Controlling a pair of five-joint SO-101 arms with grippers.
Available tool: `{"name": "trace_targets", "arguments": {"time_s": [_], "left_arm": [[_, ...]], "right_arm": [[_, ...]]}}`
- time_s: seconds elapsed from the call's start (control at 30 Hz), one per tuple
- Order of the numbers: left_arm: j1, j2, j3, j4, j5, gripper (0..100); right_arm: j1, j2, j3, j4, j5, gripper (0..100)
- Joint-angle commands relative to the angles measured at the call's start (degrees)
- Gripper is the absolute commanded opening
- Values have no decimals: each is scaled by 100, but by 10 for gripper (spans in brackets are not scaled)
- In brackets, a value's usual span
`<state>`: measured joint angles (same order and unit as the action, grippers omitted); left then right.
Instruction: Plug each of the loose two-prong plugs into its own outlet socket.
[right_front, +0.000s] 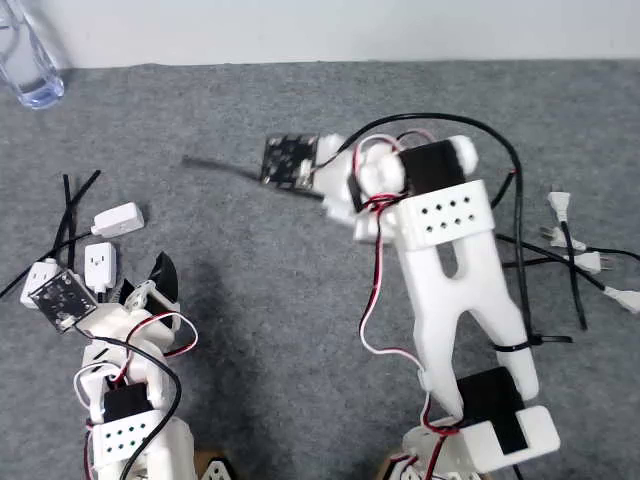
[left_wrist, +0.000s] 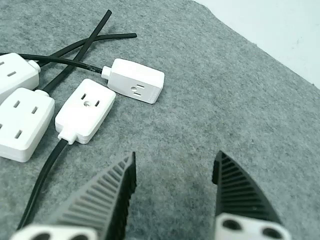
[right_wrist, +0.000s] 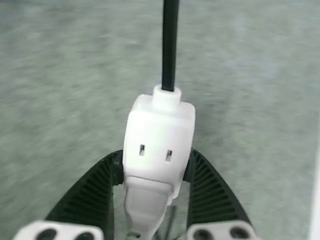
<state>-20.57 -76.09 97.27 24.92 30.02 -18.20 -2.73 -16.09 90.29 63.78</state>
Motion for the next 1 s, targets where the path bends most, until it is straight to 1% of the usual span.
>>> {"name": "trace_targets", "arguments": {"time_s": [0.0,0.13,0.33,0.4,0.53,0.6,0.7,0.87,0.9,0.97], "left_arm": [[-44,-26,-40,-132,-35,239],[-44,-26,-40,-114,-35,239],[-35,-44,-40,-18,-35,239],[-35,-44,-40,-18,-35,239],[-35,-44,-40,-18,-35,239],[-35,-44,-40,-18,-35,239],[-35,-44,-40,-18,-35,239],[-35,-44,-40,-18,-35,239],[-35,-44,-40,-18,-35,239],[-26,-44,-40,-18,-35,239]], "right_arm": [[303,-233,-26,-998,79,8],[444,4,396,-2598,88,8],[514,681,1152,-5807,97,8],[523,963,1363,-6765,448,8],[523,1613,1749,-8066,1644,8],[541,1930,1899,-8760,1873,8],[549,2563,1934,-10237,1899,8],[453,3960,1811,-13429,1916,8],[470,4303,1626,-13930,1916,8],[470,5059,1099,-14536,1916,8]]}}
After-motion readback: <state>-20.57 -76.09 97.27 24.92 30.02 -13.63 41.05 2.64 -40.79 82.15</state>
